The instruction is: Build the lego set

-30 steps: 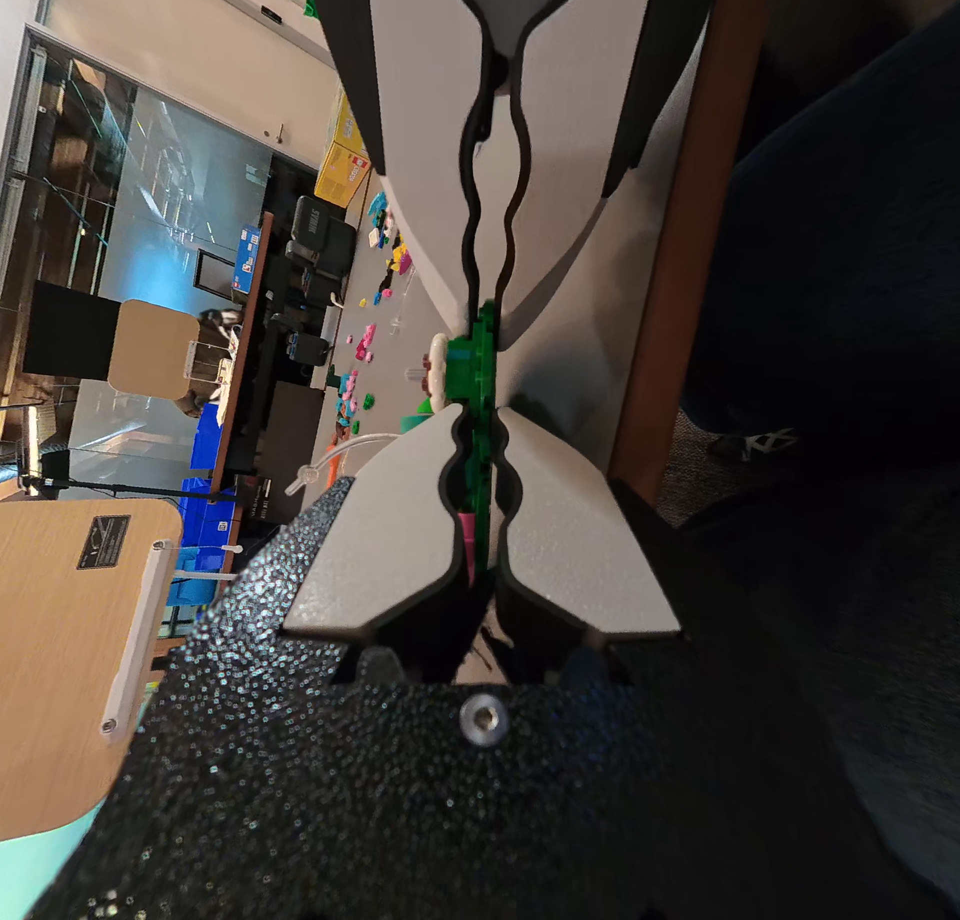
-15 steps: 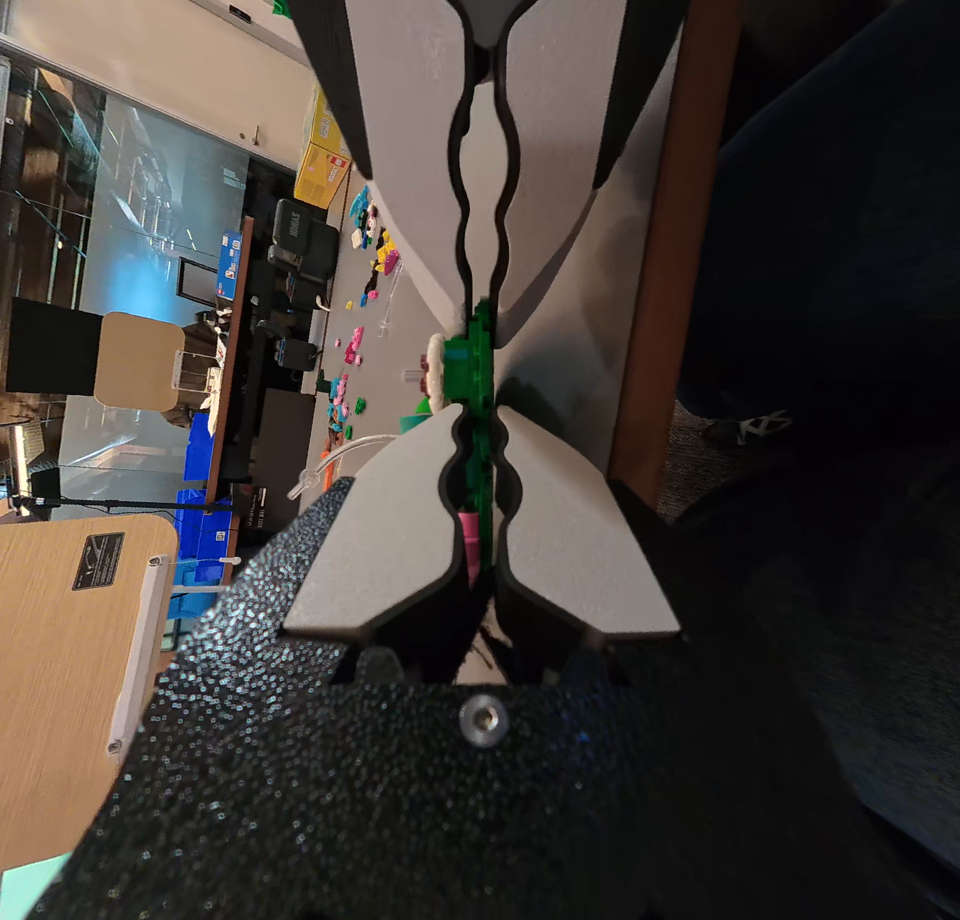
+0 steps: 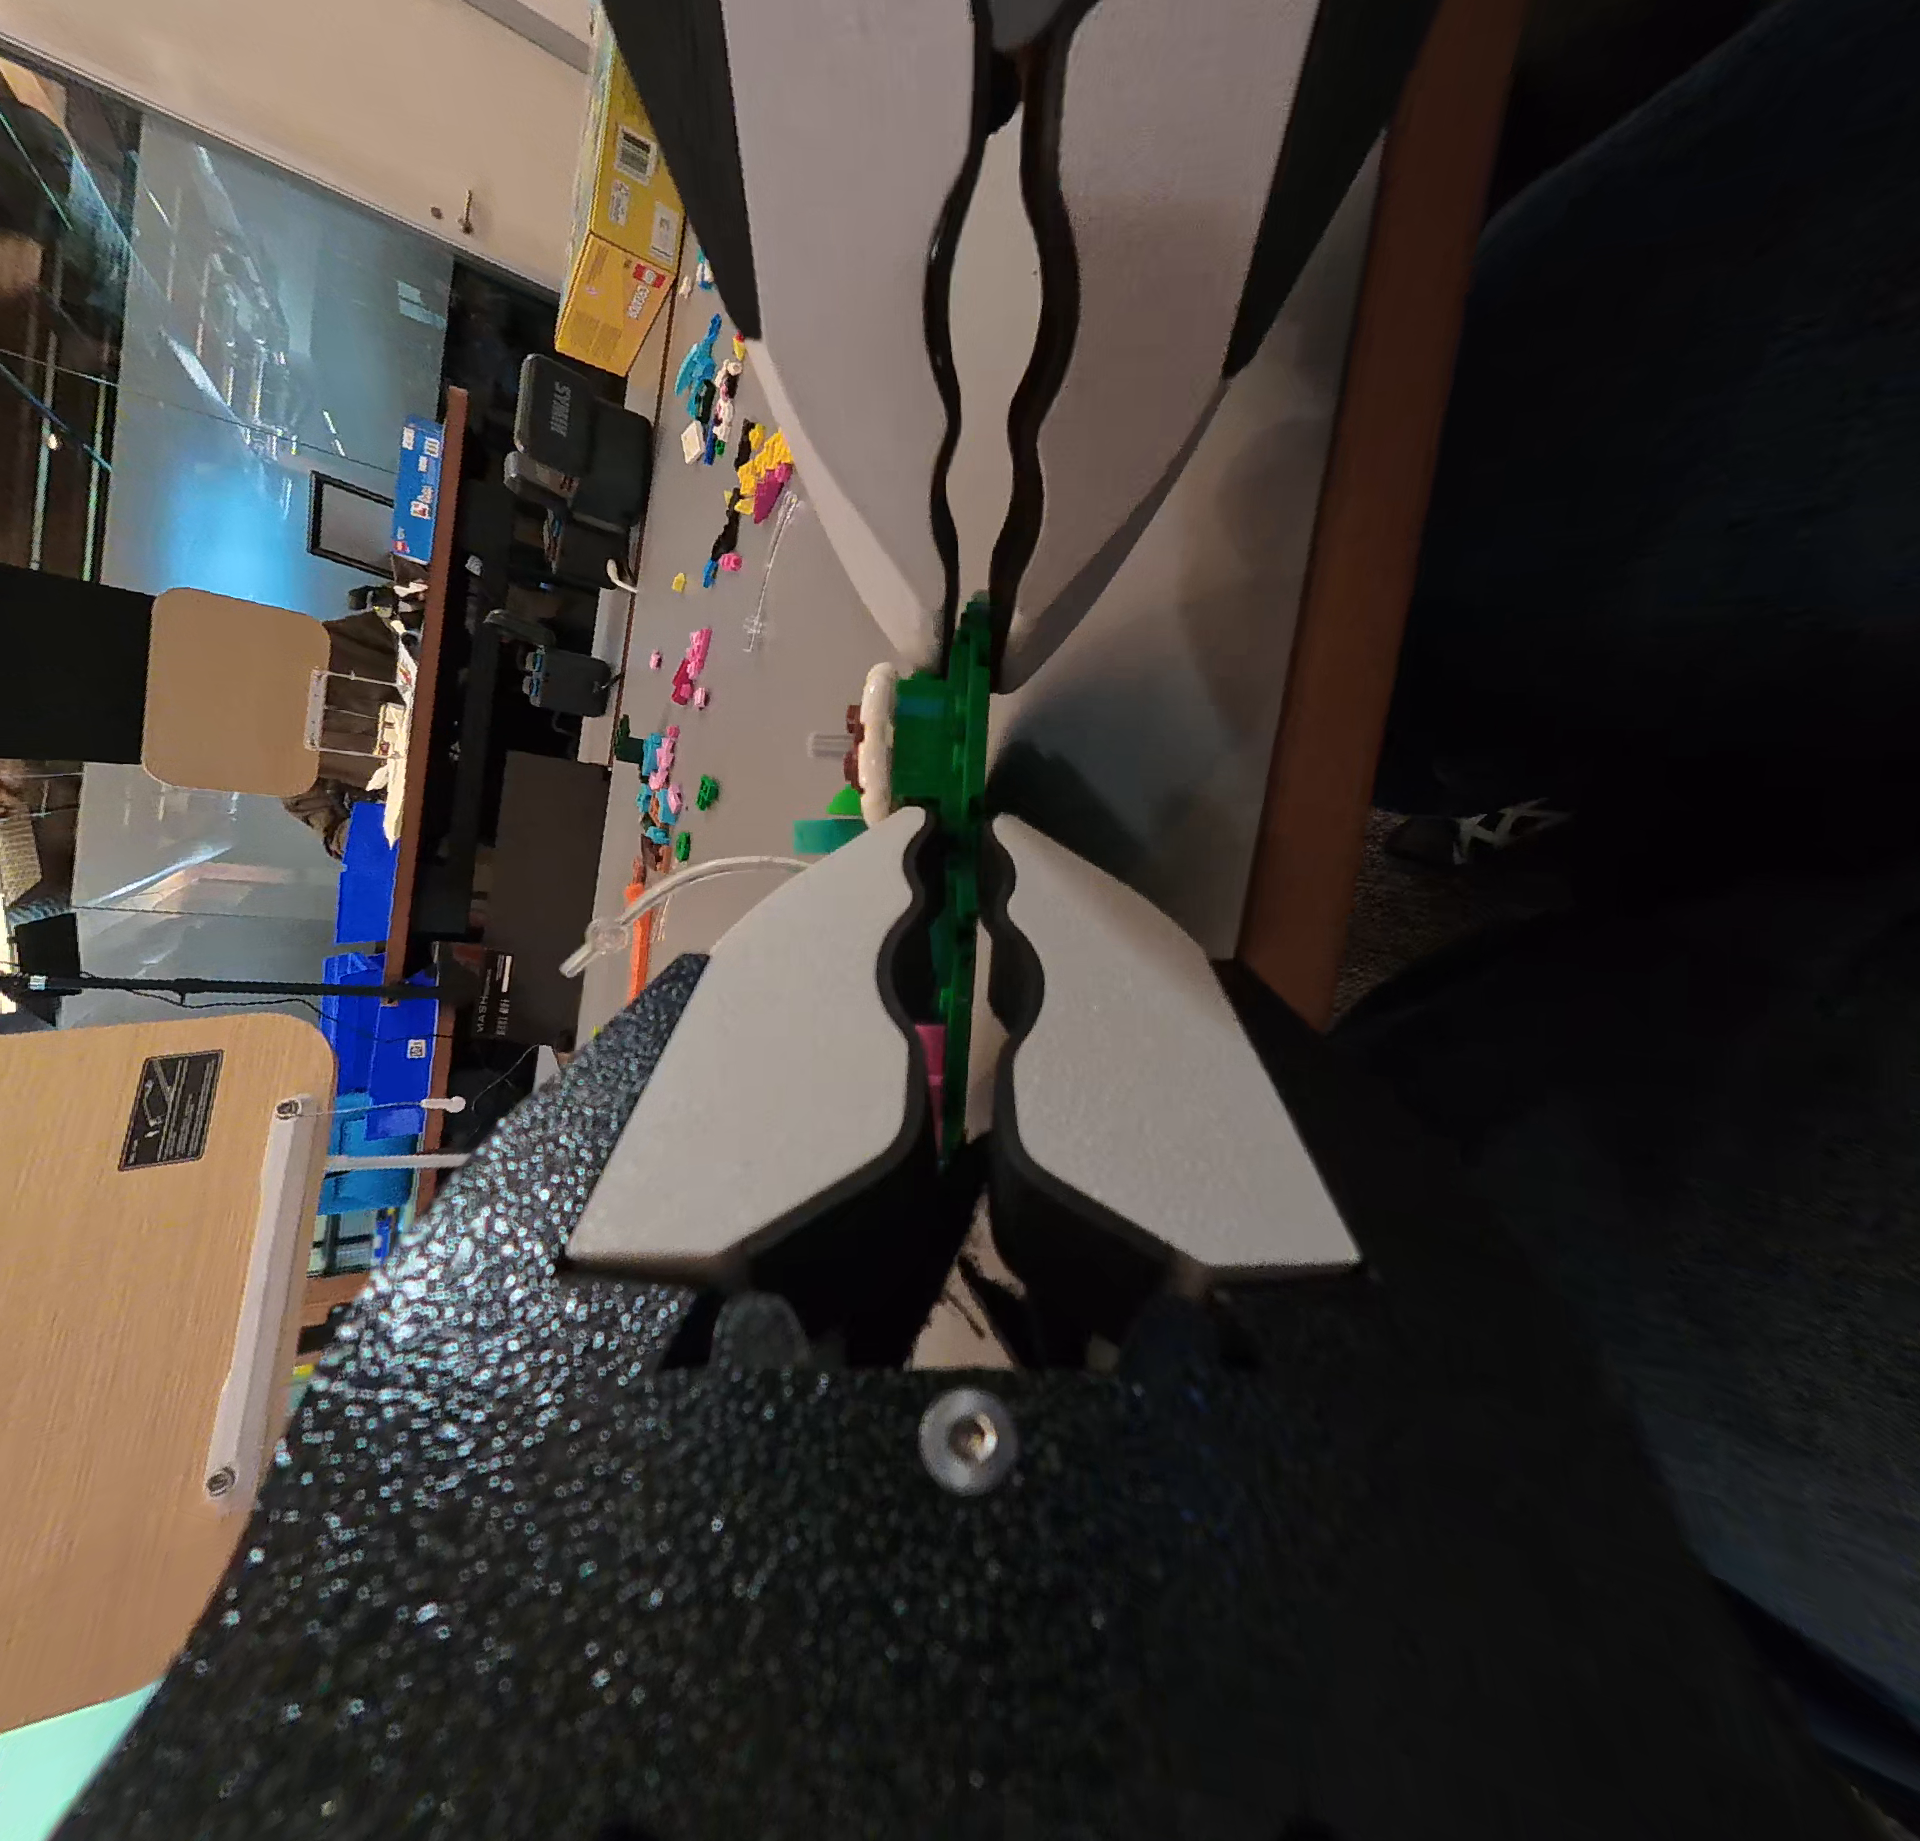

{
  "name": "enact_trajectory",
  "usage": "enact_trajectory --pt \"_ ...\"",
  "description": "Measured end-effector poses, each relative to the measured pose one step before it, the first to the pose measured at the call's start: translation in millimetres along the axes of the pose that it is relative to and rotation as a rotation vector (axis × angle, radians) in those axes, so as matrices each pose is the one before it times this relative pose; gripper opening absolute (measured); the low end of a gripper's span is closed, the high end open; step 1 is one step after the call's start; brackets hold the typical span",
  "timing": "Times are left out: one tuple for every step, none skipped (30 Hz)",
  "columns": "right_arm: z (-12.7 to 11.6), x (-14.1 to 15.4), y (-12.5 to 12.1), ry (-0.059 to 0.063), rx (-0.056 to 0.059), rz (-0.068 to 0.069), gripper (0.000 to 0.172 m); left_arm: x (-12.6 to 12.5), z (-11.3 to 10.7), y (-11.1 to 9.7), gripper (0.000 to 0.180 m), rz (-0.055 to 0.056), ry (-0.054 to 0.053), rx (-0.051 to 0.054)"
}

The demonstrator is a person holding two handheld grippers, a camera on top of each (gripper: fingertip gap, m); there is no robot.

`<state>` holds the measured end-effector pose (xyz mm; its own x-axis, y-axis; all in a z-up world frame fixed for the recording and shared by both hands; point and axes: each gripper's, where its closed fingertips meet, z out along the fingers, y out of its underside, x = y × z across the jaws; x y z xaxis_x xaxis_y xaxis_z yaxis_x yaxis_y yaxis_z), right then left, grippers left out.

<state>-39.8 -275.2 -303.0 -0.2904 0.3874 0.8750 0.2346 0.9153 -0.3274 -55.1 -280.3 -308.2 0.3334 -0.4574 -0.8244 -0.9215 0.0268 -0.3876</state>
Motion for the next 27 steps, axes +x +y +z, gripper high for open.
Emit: enact_trajectory --pt "0.01 -0.16 0.43 0.0012 -0.0071 -0.0143 0.004 0.22 0.54 -0.22 0.006 0.0034 0.0039 0.0" --pt "-0.18 0.07 0.43 -0.0035 -0.0037 -0.0022 0.004 -0.46 0.42 -0.36 0.006 -0.0016 0.002 0.0025" --pt "-0.34 0.59 0.71 -0.002 -0.0013 0.0005 0.004 -0.44 0.82 -0.25 0.006 -0.0008 0.0018 0.0026" --pt "0.06 0.41 1.07 -0.0011 -0.0016 -0.0008 0.004 -0.96 1.34 -0.02 0.009 0.0024 -0.001 -0.0002" --pt "0.34 0.67 1.8 0.0033 -0.0017 0.0039 0.004 -1.86 2.23 0.35 0.006 0.0034 -0.0083 -0.001" --pt "0.84 0.69 2.84 0.0007 -0.0056 0.0141 0.004 -1.41 3.27 0.51 0.006 0.008 -0.0074 -0.002" --pt "1.0 1.25 4.0 0.0032 -0.0143 0.0158 0.004 -2.22 4.54 0.5 0.006 0.0109 -0.0108 -0.0051" --pt "1.0 1.9 5.07 0.0092 -0.0216 0.0026 0.005 -2.43 5.63 0.57 0.006 0.004 -0.0089 -0.0065" --pt "0.74 2.26 5.9 0.0119 -0.0226 -0.0061 0.005 -2.24 6.25 0.22 0.006 0.0014 -0.0053 -0.0054" --pt "0.51 1.43 6.21 0.0043 -0.0207 -0.0037 0.006 -2.46 6.04 -0.53 0.006 0.0078 -0.0066 0.0016" --pt "-0.28 0.57 5.54 -0.0046 -0.0151 0.0023 0.012 -2.26 6.37 -0.49 0.006 0.0078 -0.0057 0.0028" --pt "-1.38 1.33 4.32 -0.002 -0.0049 0.0144 0.017 -1.16 6.77 -0.05 0.006 0.0086 0.0006 0.0003" --pt "-2.37 0.8 3.71 -0.0105 0.0001 0.0251 0.021 -0.97 6.58 0.19 0.006 0.006 -0.0001 0.0002" --pt "-2.68 0.69 4.57 -0.0163 -0.0045 0.0311 0.025 -0.03 6.15 0.01 0.007 0.0058 0.0042 0.0009" --pt "-2.6 0.26 5.24 -0.0217 -0.006 0.034 0.028 2.59 5.15 0.17 0.009 0.0035 0.023 -0.0006" --pt "-2.77 0.66 5.22 -0.0206 -0.004 0.04 0.029 5.42 3.86 -0.83 0.013 -0.0073 0.0468 0.005" --pt "-2.46 0.95 4.97 -0.0214 -0.002 0.0495 0.03 4.73 2.24 -1.83 0.021 -0.0163 0.0468 0.0115" --pt "-1.99 0.47 4.51 -0.0265 -0.0016 0.0584 0.03 1.47 0.55 -1.47 0.022 -0.0233 0.0282 0.0087" --pt "-1.3 0.04 4.13 -0.0311 -0.0014 0.0634 0.031 0.5 -0.86 -1.74 0.025 -0.0223 0.026 0.0093" --pt "-0.65 -0.73 3.43 -0.0339 -0.0009 0.062 0.032 -0.19 -1.49 -1.27 0.031 -0.0296 0.0232 0.0037" --pt "0.03 -0.31 2.28 -0.0268 0.0038 0.0546 0.033 0.82 -2.11 -0.42 0.034 -0.03 0.0312 -0.0014" --pt "0.38 -1.14 1.82 -0.0282 0.0024 0.0455 0.033 0.1 -3.22 0.36 0.037 -0.0286 0.0208 -0.0026" --pt "0.9 -0.49 2.0 -0.0193 -0.0021 0.0386 0.033 0.24 -4.3 1.23 0.04 -0.0284 0.0166 -0.0042" --pt "0.87 0.24 1.67 -0.0104 -0.0026 0.0311 0.033 1.37 -5.4 1.53 0.041 -0.0286 0.0197 -0.0012" --pt "0.62 0.81 0.48 -0.002 0.0039 0.0254 0.033 -0.55 -6.4 1.28 0.042 -0.0292 -0.0001 0.0086" --pt "0.85 1.08 -0.61 -0.0003 0.0078 0.0231 0.033 -1.56 -6.95 2.06 0.042 -0.0262 -0.0093 0.0108" --pt "1.6 0.01 -1.37 -0.0075 0.0079 0.0203 0.033 -2.55 -6.83 2.81 0.043 -0.03 -0.0155 0.0113"
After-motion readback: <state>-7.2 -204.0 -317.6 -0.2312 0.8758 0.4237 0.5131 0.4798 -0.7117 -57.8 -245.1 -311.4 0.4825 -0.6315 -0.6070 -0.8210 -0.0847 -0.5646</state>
